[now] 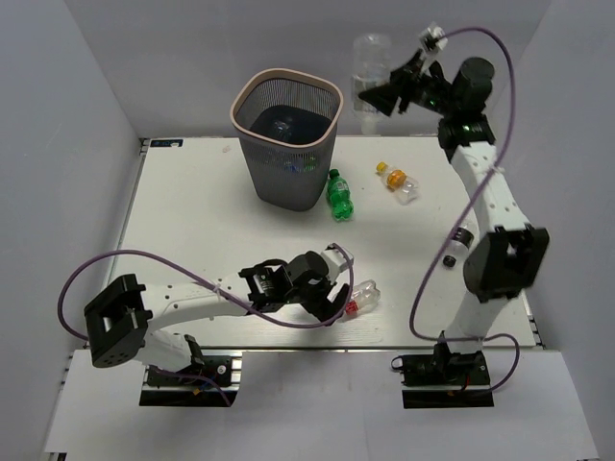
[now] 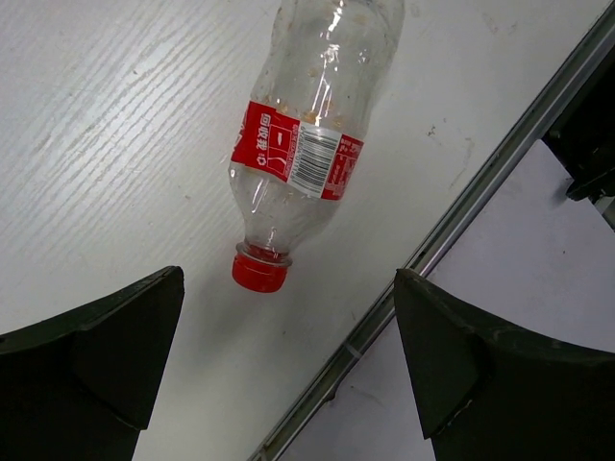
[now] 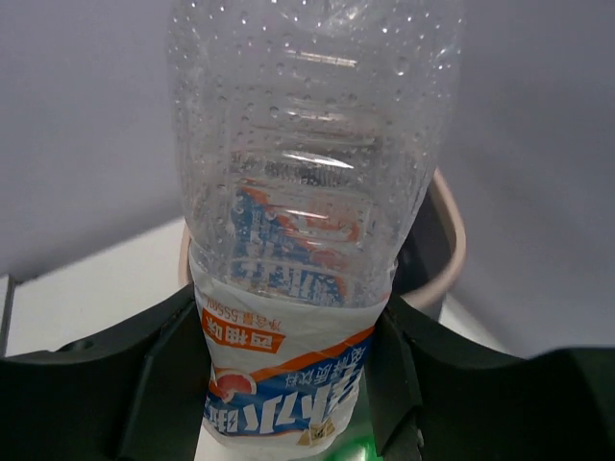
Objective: Put the plastic bottles in the bin
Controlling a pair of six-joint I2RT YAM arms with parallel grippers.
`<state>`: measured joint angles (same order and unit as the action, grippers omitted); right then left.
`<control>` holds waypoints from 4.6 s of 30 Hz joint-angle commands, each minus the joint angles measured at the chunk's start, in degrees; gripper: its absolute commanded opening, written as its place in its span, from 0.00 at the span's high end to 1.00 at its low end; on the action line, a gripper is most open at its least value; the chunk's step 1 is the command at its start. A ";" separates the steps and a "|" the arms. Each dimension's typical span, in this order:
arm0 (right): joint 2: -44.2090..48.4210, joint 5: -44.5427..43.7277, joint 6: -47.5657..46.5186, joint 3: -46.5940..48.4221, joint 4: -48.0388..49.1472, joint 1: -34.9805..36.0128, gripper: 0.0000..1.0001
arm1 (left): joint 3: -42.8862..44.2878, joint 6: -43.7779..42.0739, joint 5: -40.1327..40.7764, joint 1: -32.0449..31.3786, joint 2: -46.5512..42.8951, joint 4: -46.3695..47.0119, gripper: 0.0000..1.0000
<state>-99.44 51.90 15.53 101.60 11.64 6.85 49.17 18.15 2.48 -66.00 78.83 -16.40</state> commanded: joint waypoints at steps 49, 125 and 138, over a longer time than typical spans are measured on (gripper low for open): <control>23.68 -29.76 -26.78 -28.56 -59.18 -22.67 0.21 | 30.50 -19.28 25.89 -4.42 17.33 8.84 0.77; 11.63 -22.17 -36.80 -32.36 -43.44 -23.12 1.00 | -5.83 9.01 -4.77 14.23 -9.22 3.21 0.00; -0.04 2.60 -28.02 11.32 -40.06 -4.60 1.00 | -7.07 10.68 -5.29 10.54 -4.65 6.82 0.00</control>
<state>-95.39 48.21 -19.14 106.61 -34.35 -2.57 41.82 28.29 -2.63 -54.65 73.78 -11.09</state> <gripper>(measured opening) 0.433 0.997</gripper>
